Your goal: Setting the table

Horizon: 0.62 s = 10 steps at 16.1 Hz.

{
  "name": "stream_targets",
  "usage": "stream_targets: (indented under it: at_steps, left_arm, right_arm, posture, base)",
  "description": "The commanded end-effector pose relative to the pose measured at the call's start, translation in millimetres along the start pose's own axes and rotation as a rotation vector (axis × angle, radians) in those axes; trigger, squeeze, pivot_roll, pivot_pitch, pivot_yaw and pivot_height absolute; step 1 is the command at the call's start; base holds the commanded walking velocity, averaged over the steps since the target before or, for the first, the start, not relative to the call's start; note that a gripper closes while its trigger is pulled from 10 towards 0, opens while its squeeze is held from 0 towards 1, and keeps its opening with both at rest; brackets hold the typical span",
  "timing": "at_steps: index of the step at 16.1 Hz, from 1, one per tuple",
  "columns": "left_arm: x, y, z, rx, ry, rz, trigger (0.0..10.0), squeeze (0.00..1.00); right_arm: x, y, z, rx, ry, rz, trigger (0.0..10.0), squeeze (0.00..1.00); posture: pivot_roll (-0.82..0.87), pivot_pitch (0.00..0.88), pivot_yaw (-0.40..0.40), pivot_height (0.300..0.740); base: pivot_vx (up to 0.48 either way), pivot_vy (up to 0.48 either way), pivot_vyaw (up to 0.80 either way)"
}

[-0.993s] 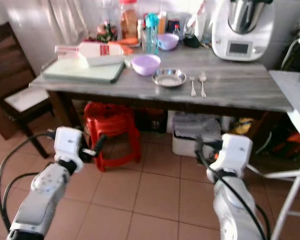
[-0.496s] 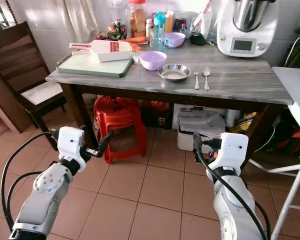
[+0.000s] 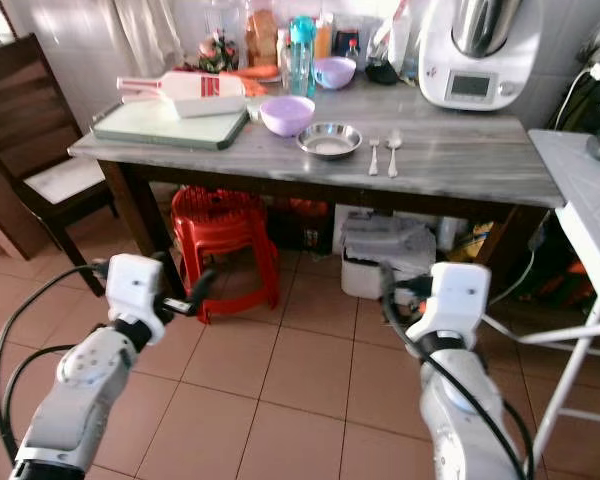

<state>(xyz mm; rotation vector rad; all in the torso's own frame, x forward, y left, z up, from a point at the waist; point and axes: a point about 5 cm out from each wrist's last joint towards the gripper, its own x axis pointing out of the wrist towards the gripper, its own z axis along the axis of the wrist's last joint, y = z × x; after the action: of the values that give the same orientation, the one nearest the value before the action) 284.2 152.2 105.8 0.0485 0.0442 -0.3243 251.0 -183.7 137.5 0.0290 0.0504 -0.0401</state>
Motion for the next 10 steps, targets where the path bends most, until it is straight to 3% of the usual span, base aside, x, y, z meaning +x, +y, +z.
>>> stream_targets:
  at_steps: [1, 10]
  left_arm:
    - [2.5, -7.6, 2.4, -0.010, -0.008, -0.028, 10.0, 0.00]
    - [3.7, -7.6, 5.6, -0.013, -0.013, -0.040, 10.0, 0.00]
  right_arm:
    - [-1.6, -4.8, 4.5, -0.018, -0.018, -0.016, 10.0, 0.00]
    - [-2.0, -4.2, 7.3, -0.053, -0.041, -0.016, 10.0, 0.00]
  posture:
    - [-0.05, 0.000, 0.029, 0.740]
    - [-0.05, 0.000, 0.033, 0.740]
  base:
    - [0.000, -0.322, 0.00]
    - [0.000, -0.311, 0.00]
